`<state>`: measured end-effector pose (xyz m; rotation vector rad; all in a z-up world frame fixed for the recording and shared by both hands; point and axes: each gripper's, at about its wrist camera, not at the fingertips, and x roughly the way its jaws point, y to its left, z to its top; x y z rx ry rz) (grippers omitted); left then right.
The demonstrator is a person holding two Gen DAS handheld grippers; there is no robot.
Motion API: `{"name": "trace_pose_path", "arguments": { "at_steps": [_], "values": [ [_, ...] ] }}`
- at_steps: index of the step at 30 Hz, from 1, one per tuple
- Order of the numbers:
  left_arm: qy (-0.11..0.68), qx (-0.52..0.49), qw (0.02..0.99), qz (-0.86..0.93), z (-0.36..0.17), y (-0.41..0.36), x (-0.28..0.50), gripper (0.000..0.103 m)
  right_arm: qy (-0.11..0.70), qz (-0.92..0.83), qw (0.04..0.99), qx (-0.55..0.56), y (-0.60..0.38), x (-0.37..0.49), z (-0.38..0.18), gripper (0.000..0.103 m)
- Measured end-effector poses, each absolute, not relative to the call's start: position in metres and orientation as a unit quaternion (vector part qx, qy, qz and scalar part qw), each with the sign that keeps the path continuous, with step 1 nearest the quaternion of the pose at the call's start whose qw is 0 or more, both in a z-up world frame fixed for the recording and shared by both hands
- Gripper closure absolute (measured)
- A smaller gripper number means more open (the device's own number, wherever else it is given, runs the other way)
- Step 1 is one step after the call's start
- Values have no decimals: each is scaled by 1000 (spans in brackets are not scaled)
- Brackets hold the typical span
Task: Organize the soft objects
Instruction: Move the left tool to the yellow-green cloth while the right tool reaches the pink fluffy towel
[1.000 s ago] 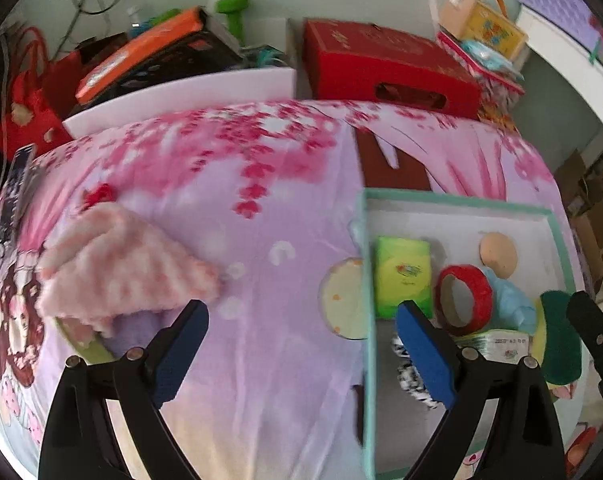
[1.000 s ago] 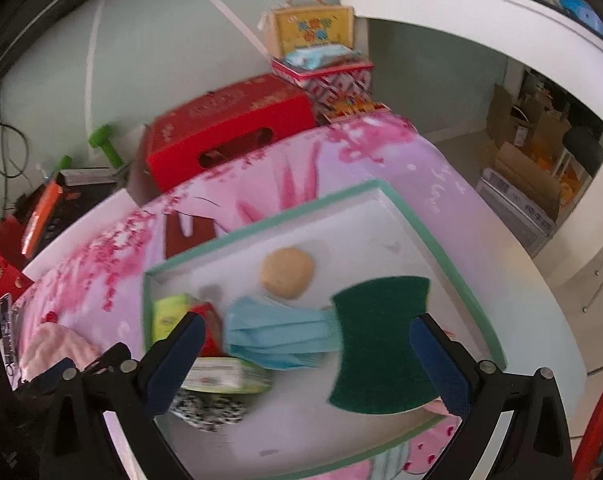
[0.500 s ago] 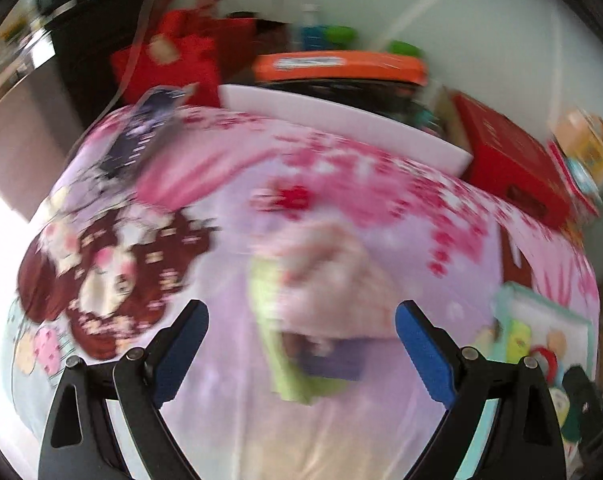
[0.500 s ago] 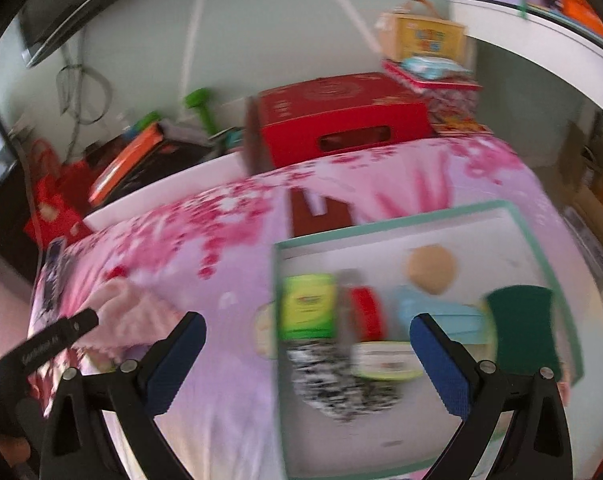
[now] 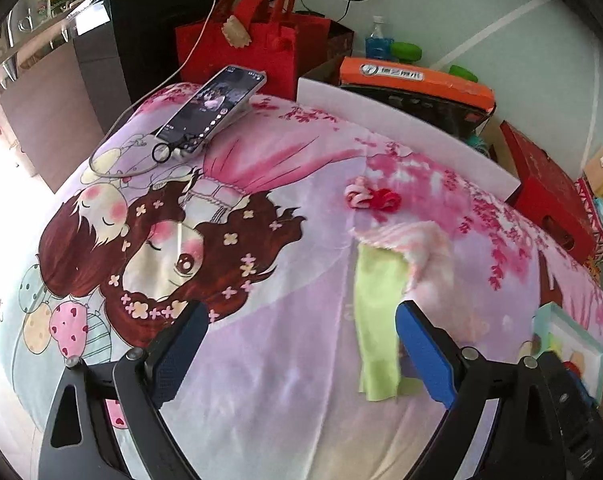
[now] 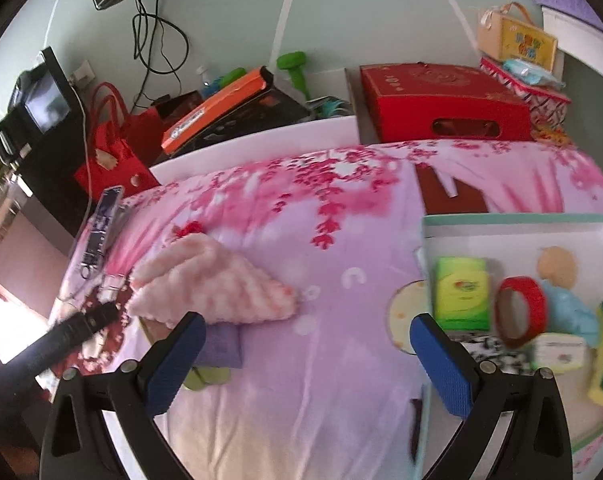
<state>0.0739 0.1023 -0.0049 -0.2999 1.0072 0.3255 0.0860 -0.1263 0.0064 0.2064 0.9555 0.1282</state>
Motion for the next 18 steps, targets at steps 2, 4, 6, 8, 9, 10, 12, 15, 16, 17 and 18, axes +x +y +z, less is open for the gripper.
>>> {"name": "trace_pose_path", "arguments": {
  "at_steps": [2,4,6,8,9,10,12,15,16,17,18],
  "values": [
    [481,-158,849,155,-7,110,74,8,463,64,879,98,-123,87,2,0],
    [477,-172,848,153,-7,116,73,8,469,63,876,92,-121,88,-3,0],
    [477,-182,846,155,-7,124,73,8,473,63,873,100,-122,89,-6,0],
    [479,-190,842,161,-9,130,74,8,475,68,871,110,-123,90,-8,0],
    [481,-195,839,162,-10,132,74,8,474,68,871,111,-123,91,-8,0],
    [483,-200,837,163,-12,135,75,8,472,66,872,111,-122,91,-7,0],
    [492,-217,828,158,-16,140,78,8,467,64,875,109,-119,92,-5,0],
    [499,-245,817,154,-22,147,80,8,468,82,872,119,-109,97,-6,0],
    [499,-252,815,152,-24,149,81,8,466,90,872,123,-104,99,-7,0],
    [501,-266,810,149,-26,153,82,8,465,98,871,124,-99,100,-8,0],
    [501,-273,808,146,-27,155,82,8,466,103,870,125,-95,101,-9,0]
  ]
}}
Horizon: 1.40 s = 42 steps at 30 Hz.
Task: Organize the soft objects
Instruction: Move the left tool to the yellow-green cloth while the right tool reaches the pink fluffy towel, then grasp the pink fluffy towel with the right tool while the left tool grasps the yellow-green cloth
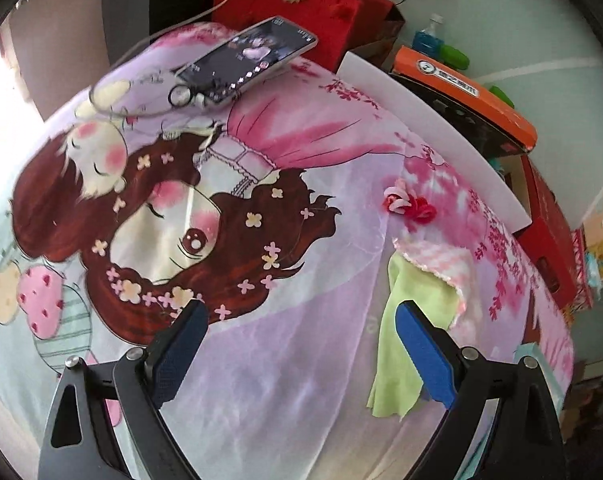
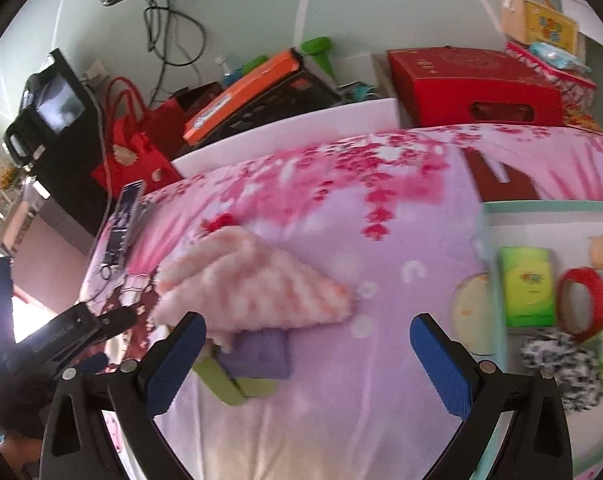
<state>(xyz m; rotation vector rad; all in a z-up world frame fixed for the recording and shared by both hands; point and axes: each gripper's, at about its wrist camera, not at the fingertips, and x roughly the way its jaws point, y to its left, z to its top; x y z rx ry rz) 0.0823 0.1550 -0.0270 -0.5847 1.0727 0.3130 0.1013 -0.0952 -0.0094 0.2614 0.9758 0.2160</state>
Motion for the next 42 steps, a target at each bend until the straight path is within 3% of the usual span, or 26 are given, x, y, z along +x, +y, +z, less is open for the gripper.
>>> {"name": "trace_pose_path", "arguments": {
  "at_steps": [17,25,28,33,36,42],
  "values": [
    [512,-318,782,156,-42,168,87,8,473,151,864,82,-39,119,-36,1],
    [521,-328,773,153,-51,167,91,8,474,155,862,86,-37,123,-40,31],
    [523,-330,772,148,-52,164,92,8,472,154,863,92,-40,123,-39,51],
    [522,-330,775,138,-50,159,94,8,470,149,864,101,-48,124,-38,65],
    [522,-339,772,129,-50,156,96,8,468,146,865,105,-53,125,-36,81],
    [525,-366,761,111,-56,152,98,9,461,145,867,124,-68,126,-32,94]
  ]
}}
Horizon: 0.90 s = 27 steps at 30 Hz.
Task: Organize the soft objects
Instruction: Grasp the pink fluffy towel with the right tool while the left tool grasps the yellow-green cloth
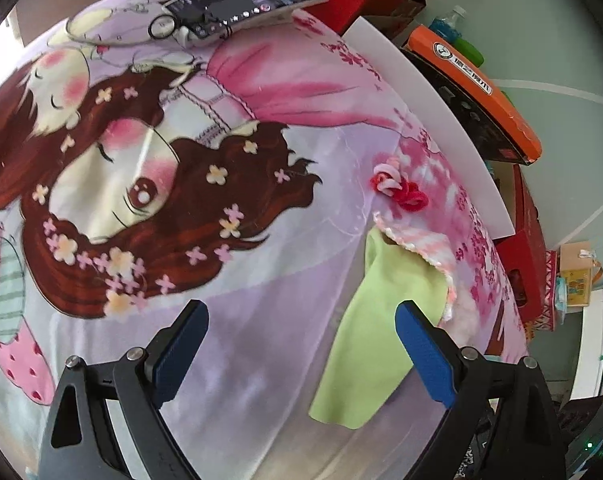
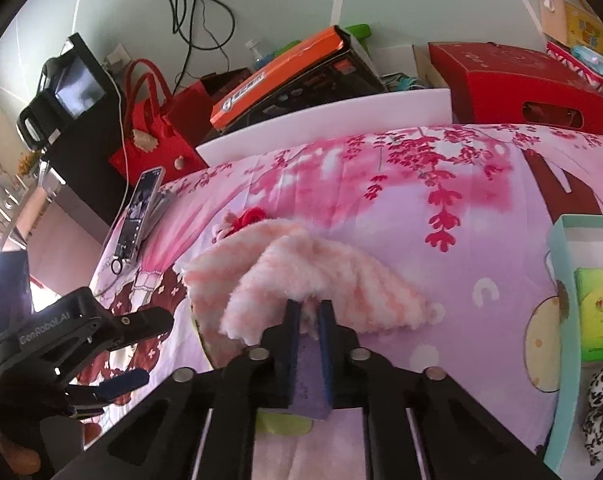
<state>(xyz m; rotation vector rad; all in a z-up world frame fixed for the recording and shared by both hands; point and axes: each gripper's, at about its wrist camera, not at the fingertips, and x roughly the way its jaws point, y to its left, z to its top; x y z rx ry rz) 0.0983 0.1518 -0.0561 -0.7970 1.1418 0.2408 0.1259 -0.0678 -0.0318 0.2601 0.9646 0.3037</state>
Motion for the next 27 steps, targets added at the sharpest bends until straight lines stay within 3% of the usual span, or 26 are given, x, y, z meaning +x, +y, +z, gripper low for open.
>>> {"name": "trace_pose_path", "arguments": {
  "at_steps": [15,21,24,27],
  "values": [
    [536,-338,768,93,-65,128,114,12,450,100,872,161,-118,129,-23,99],
    [537,-325,774,86,-66,121,118,28,443,78,875,176,-143,128,-19,99],
    [536,-323,777,73,-67,116,121,41,442,72,875,182,-150,127,-17,99],
    [534,-331,776,59,-67,114,122,61,440,75,876,181,-150,126,-15,99]
  ]
}}
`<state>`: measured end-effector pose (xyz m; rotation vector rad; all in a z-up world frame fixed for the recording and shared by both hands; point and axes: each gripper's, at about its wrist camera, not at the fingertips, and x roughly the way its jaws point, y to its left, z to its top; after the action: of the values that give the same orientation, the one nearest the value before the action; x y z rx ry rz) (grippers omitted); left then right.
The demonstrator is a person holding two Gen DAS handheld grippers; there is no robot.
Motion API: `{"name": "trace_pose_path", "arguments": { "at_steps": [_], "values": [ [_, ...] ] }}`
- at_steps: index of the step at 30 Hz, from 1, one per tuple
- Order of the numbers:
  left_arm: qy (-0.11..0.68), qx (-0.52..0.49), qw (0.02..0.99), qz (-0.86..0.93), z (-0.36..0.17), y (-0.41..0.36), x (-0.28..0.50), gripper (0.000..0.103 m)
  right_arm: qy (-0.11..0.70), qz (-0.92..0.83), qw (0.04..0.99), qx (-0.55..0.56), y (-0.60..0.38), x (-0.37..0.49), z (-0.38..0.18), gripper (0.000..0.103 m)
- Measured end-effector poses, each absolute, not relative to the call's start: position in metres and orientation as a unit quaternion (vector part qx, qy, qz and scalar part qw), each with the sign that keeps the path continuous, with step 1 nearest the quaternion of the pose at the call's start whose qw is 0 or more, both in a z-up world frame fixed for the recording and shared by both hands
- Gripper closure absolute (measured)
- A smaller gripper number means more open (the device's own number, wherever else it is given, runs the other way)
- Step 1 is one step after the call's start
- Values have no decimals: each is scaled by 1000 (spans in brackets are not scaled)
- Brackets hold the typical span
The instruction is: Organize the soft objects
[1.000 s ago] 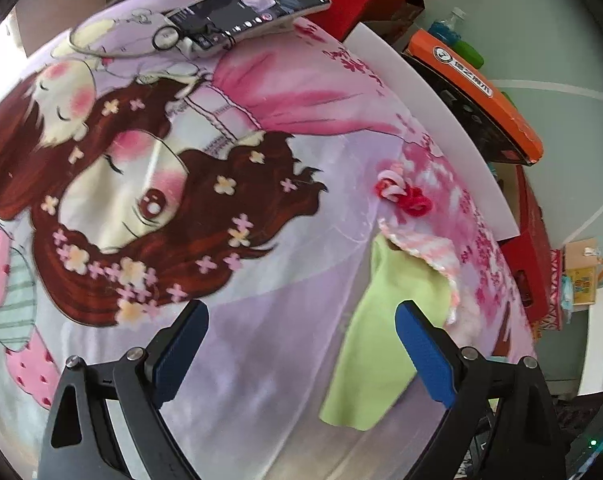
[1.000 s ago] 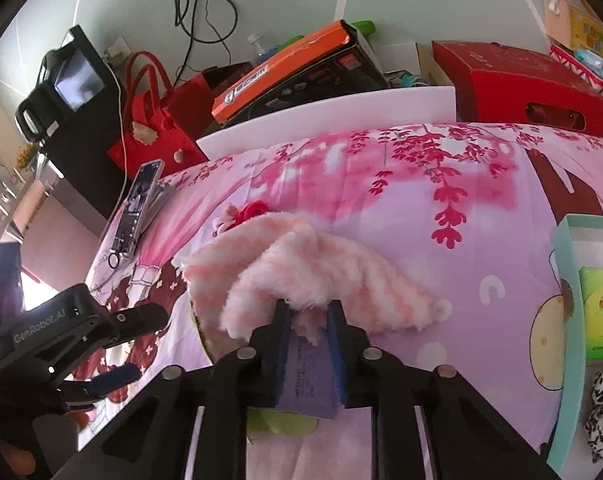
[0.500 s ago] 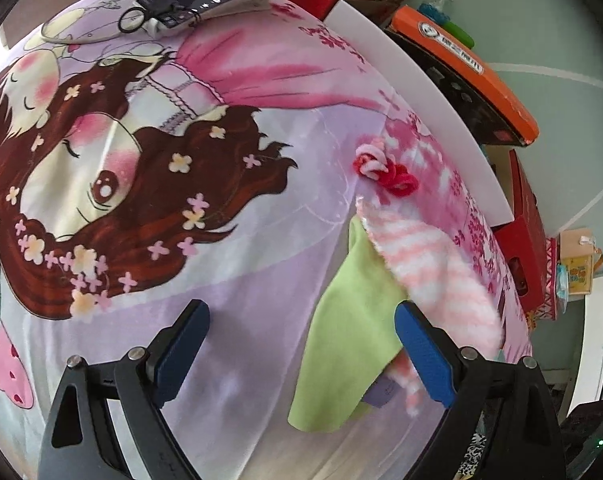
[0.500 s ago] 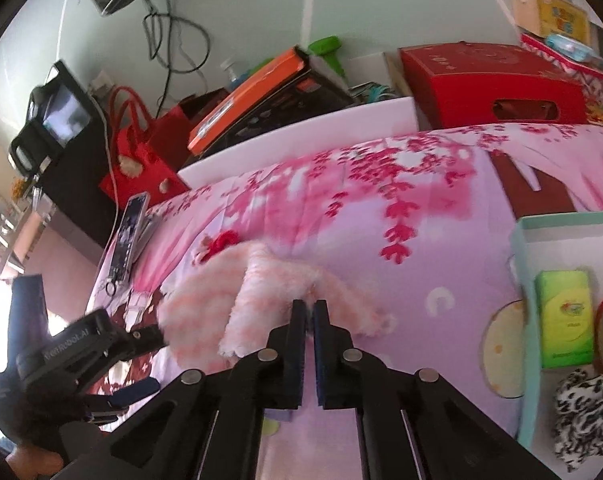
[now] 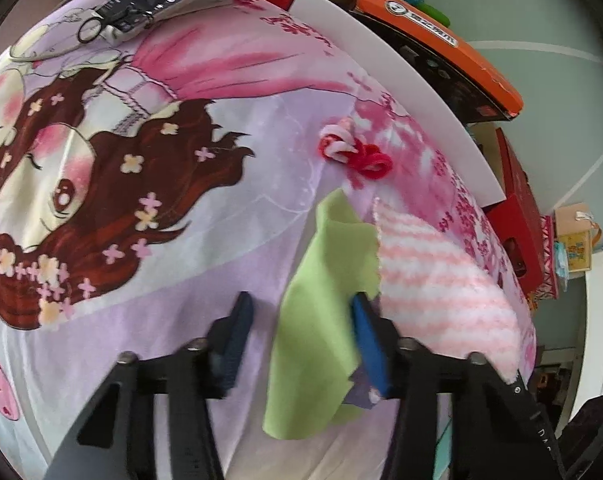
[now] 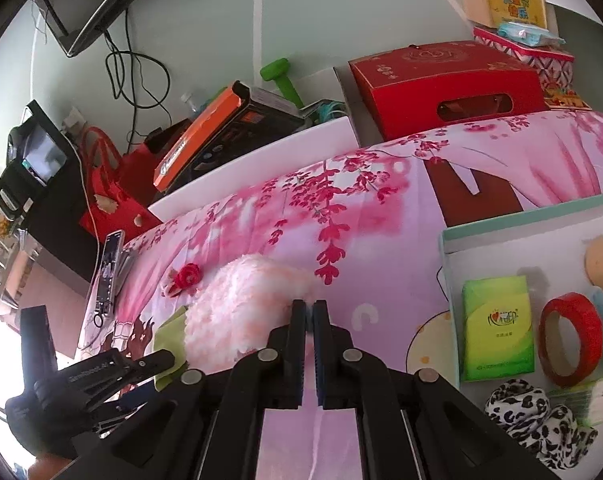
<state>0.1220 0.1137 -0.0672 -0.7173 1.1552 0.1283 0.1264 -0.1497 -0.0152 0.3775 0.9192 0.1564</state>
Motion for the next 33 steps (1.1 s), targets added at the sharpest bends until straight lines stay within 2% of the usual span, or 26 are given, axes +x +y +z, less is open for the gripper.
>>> {"name": "trace_pose_path", "arguments": {
  "at_steps": [2,5,23,27,33],
  "values": [
    [532,-345,772,47,-69,114,122,81,440,81,876,178,-146,126,-14,99],
    [529,-351,771,46,-70,115,121,93,443,95,876,169,-137,126,-15,99],
    [499,-371,780,70,-48,133,105,95,473,159,857,125,-90,127,-30,93],
    [500,-375,778,71,-46,137,101,95,486,163,851,118,-84,128,-37,72],
    [500,-377,776,71,-45,136,102,95,498,173,844,97,-74,128,-45,55]
  ]
}}
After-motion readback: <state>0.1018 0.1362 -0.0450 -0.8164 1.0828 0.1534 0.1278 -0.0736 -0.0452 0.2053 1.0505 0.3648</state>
